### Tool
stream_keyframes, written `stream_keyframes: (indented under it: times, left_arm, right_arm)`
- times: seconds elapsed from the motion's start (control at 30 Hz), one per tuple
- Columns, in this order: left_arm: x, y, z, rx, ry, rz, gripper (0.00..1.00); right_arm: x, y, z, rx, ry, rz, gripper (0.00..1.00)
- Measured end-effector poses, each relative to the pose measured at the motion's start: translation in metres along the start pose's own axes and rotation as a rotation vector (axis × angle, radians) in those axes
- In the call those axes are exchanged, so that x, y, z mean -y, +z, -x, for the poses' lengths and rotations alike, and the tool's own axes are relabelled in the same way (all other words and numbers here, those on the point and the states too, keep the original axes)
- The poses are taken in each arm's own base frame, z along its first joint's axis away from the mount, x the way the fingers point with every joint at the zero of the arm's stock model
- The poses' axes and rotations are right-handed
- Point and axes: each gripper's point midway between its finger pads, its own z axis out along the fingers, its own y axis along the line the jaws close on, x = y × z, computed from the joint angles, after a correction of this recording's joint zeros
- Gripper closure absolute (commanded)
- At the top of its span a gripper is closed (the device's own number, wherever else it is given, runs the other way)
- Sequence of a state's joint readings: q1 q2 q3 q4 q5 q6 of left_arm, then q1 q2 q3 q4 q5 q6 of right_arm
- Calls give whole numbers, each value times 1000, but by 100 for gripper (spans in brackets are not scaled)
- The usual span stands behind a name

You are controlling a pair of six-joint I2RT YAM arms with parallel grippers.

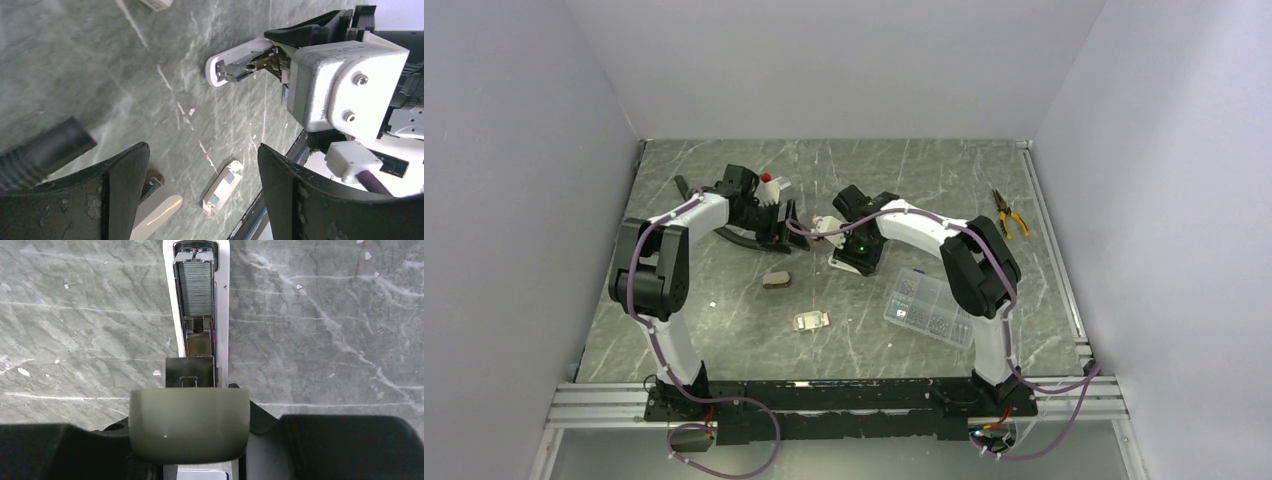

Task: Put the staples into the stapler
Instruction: Close the stapler at the center of the board.

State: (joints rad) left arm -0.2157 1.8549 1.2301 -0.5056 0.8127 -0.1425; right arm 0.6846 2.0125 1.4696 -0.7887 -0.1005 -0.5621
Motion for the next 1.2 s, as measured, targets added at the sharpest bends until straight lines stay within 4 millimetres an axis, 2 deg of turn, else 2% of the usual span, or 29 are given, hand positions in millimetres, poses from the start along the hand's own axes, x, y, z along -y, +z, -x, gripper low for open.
stream_keyframes:
  times: [0.17, 0.33, 0.73, 0.97, 1.2]
  left_arm:
    - [-9, -9, 1, 12, -19, 25, 17]
    - [-7, -14, 1, 14, -6, 36, 17]
    - [-6, -19, 2, 23, -5, 38, 18]
    - [-8, -20, 2, 24, -9, 40, 19]
    - [-9, -24, 4, 35, -9, 45, 19]
  right_arm:
    - [-1, -3, 0, -25, -4, 22, 100]
    - [-10, -14, -3, -61, -13, 66, 100]
    - [-48, -25, -2, -101, -58, 155, 100]
    - [-75, -18, -30, -170, -63, 187, 100]
    - [-76, -9, -37, -212, -79, 163, 100]
